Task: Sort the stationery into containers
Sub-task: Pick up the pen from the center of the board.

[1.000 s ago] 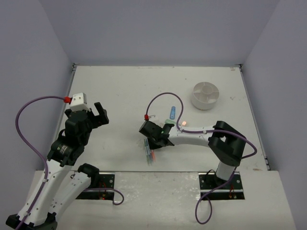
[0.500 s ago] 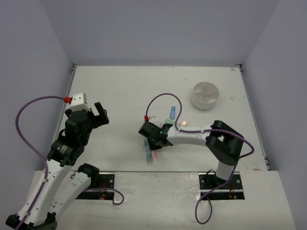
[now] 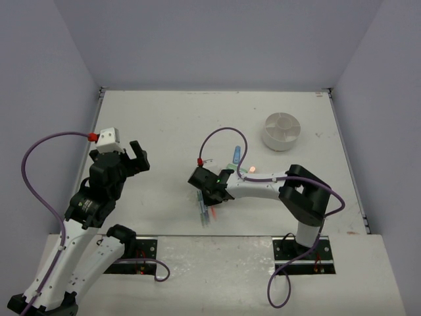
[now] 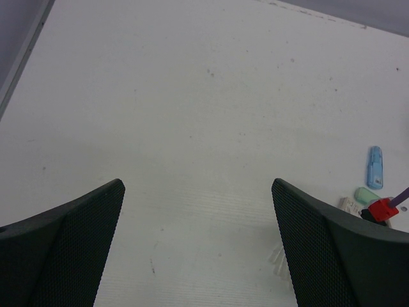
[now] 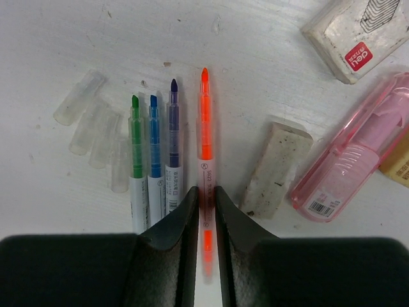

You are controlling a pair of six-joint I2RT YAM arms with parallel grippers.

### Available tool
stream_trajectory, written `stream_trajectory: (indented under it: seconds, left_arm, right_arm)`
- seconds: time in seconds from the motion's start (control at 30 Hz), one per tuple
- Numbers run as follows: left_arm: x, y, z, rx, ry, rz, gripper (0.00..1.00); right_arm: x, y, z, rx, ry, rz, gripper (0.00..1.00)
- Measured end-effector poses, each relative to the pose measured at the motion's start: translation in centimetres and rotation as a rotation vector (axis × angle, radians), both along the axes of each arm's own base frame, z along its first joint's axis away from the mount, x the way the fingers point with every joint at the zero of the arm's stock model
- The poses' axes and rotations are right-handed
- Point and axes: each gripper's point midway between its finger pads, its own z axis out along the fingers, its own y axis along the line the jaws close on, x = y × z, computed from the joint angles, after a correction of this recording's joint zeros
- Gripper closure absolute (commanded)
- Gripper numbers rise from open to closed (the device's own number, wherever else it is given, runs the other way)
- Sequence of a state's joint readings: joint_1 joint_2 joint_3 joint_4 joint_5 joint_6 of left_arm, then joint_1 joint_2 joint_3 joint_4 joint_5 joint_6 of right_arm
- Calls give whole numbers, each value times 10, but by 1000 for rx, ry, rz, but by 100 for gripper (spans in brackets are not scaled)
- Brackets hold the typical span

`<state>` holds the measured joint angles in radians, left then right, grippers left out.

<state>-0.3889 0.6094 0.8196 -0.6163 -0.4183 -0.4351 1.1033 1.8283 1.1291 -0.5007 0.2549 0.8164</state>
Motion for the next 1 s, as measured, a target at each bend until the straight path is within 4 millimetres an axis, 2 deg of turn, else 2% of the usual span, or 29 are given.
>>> stream_trajectory:
  seconds: [0.13,0.3,0.53,0.63,0.87,1.0]
  left_arm:
    - [0,0,0,0,0,-1,0]
    - [0,-1,0,0,0,-4,0]
    - [0,-2,-1,1,3,-7,0]
    - [0,-5,-1,-3,7,-22,0]
    - [6,-24,-18,-27,83,-97,0]
    - [13,-44,-40,-76,187,-138,0]
  right_arm:
    - [0,0,0,-2,-6,-3,84]
    - [0,0,0,-5,-13,-8,100]
    - [3,-12,7,-48,-45,-21,100]
    - [9,-20,33,-40,-98,-26,100]
    - [19,-17,146,230,-295,-7,100]
    - [5,-45,189,389,-381,-5,100]
